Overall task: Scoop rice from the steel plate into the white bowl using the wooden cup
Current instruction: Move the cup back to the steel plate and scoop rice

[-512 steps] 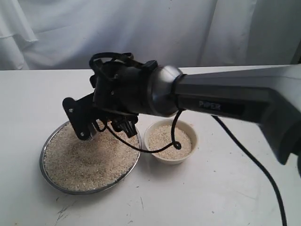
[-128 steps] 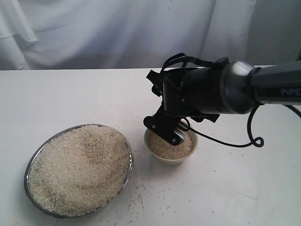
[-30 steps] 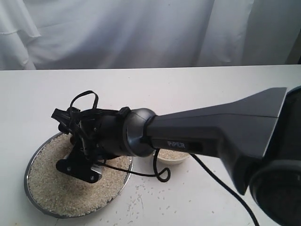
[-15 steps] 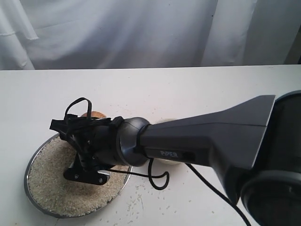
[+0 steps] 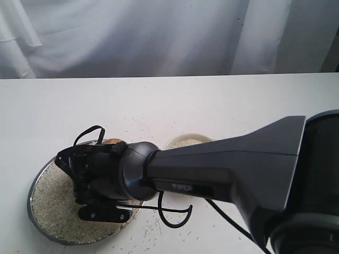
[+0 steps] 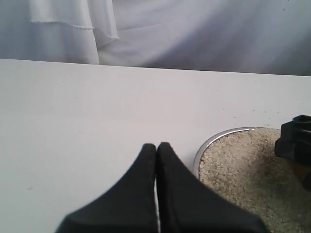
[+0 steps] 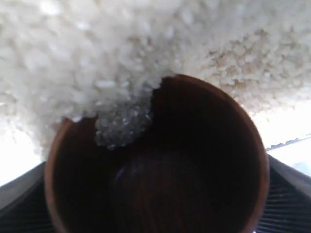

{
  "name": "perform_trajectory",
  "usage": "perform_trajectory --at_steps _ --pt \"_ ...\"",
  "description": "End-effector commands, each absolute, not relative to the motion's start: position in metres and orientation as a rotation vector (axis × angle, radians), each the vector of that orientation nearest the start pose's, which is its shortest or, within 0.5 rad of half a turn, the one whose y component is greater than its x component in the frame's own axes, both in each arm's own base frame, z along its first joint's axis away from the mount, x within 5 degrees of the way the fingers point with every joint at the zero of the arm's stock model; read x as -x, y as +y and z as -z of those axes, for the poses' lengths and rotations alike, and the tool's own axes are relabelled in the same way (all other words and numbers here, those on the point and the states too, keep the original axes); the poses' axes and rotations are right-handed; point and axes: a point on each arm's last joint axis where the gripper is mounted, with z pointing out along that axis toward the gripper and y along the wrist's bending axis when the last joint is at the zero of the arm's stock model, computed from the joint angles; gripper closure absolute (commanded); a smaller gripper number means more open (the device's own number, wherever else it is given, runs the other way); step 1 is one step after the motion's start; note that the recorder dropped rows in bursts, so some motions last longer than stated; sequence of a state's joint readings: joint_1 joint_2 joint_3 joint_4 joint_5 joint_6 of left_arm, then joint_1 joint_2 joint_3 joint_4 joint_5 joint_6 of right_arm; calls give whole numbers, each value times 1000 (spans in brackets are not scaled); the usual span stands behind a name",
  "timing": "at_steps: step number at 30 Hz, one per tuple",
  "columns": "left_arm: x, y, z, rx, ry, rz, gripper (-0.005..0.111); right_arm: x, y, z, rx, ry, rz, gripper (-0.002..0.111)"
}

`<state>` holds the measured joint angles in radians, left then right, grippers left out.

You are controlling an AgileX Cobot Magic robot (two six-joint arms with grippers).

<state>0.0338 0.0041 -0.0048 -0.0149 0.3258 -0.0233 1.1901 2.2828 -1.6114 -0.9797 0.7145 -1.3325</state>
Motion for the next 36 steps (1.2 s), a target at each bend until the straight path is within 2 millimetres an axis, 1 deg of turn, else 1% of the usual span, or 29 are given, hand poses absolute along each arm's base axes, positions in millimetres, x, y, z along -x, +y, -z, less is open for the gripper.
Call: perform_trajectory --at_steps 1,6,10,18,20,25,30,36 --pt "-54 1 -184 64 1801 7 107 -216 419 -124 2817 -109 1064 108" --pt "-54 1 -184 64 1801 7 107 -209 417 -119 2881 -102 930 108" --pt "-54 1 -184 64 1801 7 107 -204 418 -116 2897 -88 841 108" --pt "-54 1 -184 64 1801 7 107 -201 419 -115 2902 -51 778 108" --pt "-54 1 -184 64 1801 7 107 -200 420 -116 2906 -16 728 108" --pt "-54 1 -184 64 1801 7 107 -198 425 -123 2925 14 507 108" --pt "-54 1 -184 64 1801 7 107 -197 426 -126 2938 22 461 108" --pt "-54 1 -184 64 1801 7 107 -198 420 -124 2986 46 383 108"
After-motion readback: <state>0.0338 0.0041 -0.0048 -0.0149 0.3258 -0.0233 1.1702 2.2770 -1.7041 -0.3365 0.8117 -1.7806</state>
